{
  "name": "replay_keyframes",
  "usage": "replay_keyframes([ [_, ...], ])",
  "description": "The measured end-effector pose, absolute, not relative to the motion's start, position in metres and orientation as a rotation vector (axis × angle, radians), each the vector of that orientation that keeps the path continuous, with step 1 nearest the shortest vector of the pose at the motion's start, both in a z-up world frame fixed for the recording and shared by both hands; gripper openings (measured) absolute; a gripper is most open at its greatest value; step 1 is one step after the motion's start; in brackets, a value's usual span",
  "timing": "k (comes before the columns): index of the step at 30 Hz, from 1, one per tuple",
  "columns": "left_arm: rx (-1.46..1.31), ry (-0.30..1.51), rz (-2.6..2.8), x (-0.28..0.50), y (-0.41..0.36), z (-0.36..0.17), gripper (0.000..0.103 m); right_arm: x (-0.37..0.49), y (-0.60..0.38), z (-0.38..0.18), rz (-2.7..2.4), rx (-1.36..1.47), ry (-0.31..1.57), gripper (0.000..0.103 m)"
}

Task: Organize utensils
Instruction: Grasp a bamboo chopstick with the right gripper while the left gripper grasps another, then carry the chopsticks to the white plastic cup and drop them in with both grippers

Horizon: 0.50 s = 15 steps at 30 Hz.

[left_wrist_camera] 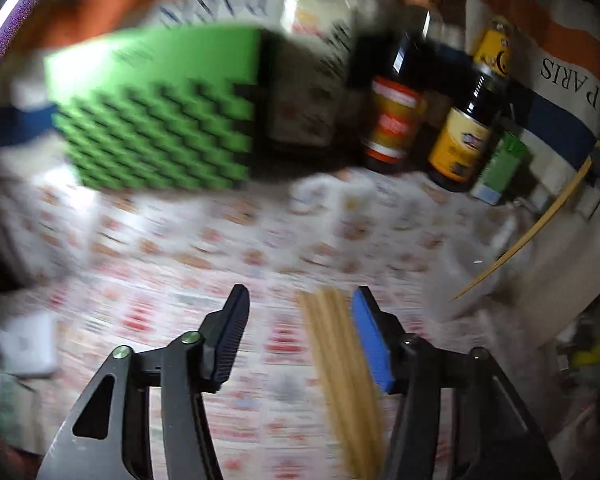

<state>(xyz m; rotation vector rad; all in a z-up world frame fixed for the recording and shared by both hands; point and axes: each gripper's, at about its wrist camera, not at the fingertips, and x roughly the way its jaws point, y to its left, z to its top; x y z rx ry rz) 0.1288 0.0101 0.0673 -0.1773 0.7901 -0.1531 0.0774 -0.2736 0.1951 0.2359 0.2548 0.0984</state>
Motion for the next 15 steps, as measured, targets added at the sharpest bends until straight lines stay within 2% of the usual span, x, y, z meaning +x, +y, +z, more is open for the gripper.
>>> replay_keyframes([
  [1,-0.189,0.82,-0.174,0.134,0.002,0.062,0.051,0.076,-0.271,0.194,0.097,0.236,0.256,0.007],
  [4,-0.153,0.941,-0.233,0.159,-0.029,0.037,0.038,0.077,-0.274,0.193,0.1,0.244,0.269,0.008],
  [8,-0.131,1.066,-0.182,0.194,-0.046,0.008,0.026,0.076,-0.277,0.193,0.106,0.238,0.275,0.007],
  [15,-0.147,1.136,-0.112,0.229,-0.044,-0.018,0.025,0.069,-0.288,0.196,0.106,0.234,0.278,0.007],
])
